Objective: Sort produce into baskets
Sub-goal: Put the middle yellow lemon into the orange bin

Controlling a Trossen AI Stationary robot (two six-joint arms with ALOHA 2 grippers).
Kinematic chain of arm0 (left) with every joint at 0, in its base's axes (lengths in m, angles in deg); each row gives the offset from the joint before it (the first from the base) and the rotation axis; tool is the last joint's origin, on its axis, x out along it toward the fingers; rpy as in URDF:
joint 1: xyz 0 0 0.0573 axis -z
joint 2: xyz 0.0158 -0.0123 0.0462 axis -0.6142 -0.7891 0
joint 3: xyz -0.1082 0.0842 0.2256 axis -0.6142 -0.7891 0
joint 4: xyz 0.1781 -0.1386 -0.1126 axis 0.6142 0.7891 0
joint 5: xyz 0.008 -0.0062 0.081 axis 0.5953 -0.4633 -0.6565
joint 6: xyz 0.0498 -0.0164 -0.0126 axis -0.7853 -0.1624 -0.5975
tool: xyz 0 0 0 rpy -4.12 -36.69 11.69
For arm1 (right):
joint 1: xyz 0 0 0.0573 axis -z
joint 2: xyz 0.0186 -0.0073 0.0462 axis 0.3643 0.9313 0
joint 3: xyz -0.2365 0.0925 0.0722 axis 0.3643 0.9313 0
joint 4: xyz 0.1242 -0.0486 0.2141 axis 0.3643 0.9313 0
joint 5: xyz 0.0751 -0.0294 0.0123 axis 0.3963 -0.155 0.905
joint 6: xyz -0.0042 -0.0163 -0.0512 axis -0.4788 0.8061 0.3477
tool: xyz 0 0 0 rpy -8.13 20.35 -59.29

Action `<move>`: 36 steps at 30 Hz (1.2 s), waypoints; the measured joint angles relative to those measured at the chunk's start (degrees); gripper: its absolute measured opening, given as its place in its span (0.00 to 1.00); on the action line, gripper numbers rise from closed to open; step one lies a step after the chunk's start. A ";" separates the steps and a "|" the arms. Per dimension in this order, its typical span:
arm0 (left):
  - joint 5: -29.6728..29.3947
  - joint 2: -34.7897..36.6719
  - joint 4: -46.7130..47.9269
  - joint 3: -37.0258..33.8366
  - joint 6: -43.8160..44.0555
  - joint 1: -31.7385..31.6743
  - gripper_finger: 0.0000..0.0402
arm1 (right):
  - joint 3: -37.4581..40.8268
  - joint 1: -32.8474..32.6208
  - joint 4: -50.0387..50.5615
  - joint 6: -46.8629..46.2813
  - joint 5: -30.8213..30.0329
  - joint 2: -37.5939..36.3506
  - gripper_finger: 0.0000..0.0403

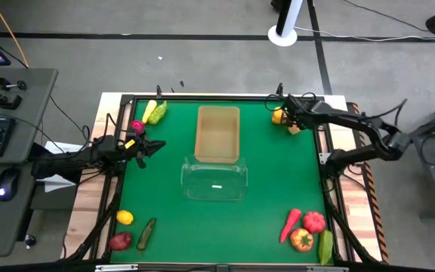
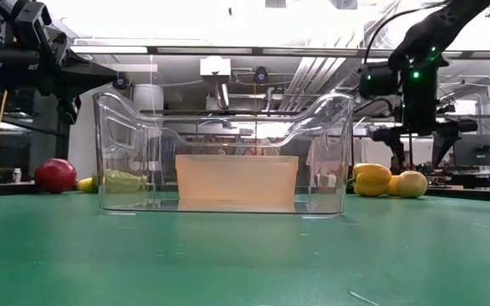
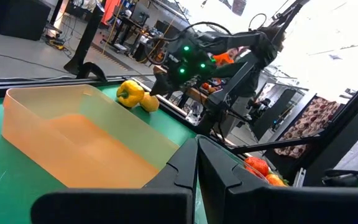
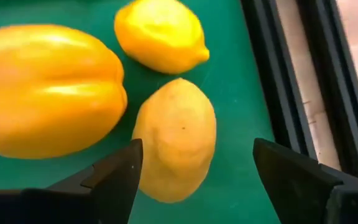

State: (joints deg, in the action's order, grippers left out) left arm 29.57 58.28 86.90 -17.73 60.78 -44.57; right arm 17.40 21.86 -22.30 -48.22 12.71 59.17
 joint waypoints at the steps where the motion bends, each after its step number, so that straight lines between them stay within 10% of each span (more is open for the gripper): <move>1: 0.00 0.00 0.00 0.01 0.00 0.00 0.00 | 0.02 0.59 -0.20 0.09 0.96 0.56 0.74; 21: 0.00 -0.01 0.00 0.01 0.00 0.01 0.00 | -0.24 2.49 -8.25 3.65 4.05 14.03 0.68; 25: 0.00 -0.01 0.00 0.01 0.00 0.00 0.00 | 0.06 2.38 -7.14 4.48 1.86 11.37 0.53; 36: -0.02 -0.02 0.00 -0.01 0.00 0.00 0.00 | 0.06 -4.14 -1.19 6.22 4.33 -11.34 0.52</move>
State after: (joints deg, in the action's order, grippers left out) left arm 29.55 58.25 86.90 -17.74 60.78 -44.57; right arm 17.46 17.72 -23.49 -42.00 17.04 47.83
